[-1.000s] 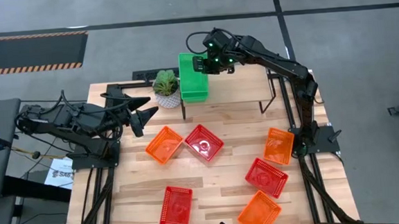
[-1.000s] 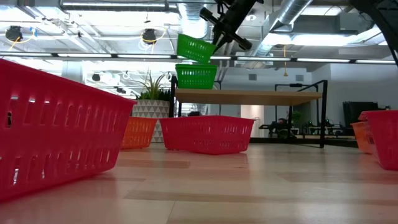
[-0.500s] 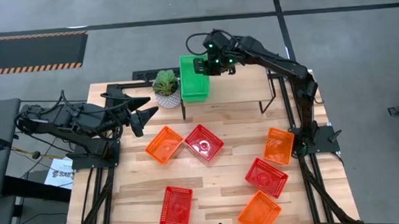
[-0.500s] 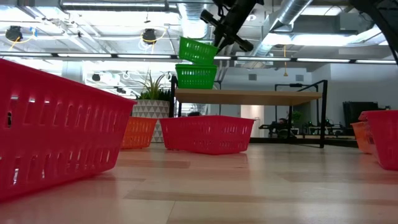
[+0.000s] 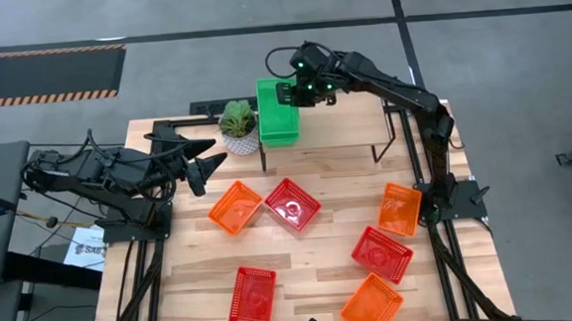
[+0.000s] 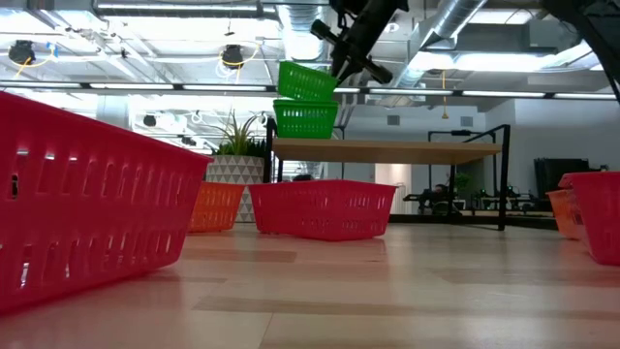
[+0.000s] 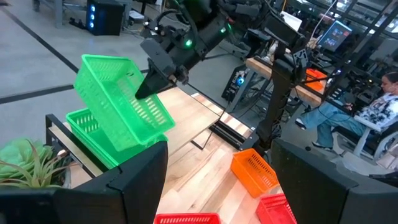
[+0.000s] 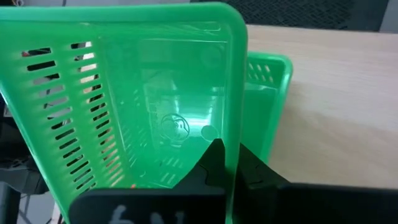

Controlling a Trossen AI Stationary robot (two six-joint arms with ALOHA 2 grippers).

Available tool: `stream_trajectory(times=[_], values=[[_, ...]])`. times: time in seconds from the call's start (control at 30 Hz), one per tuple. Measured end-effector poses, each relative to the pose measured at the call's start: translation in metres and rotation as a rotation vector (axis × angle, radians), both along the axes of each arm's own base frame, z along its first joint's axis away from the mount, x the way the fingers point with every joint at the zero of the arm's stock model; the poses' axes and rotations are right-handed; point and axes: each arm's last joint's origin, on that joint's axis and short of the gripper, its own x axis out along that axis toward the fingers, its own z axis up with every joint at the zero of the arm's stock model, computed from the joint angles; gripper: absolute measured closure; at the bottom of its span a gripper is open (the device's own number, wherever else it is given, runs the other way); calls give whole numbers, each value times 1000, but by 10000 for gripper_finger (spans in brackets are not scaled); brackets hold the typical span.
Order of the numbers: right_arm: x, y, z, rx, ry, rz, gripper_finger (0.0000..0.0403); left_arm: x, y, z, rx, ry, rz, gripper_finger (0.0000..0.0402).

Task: Stack baskets on shelf by color
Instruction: Stack the green bin on top of the green bins on the shelf

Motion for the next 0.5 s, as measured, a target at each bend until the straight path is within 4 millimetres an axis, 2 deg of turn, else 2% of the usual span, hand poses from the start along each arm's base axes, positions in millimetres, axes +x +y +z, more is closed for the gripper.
stream_trajectory(times=[0.33,0.5], values=[[-1,-2,-3,15,16,-6,392,0,0,0,5,-2,18,128],[8,-1,-15,31,47,14,391,0,0,0,5,-2,18,128]])
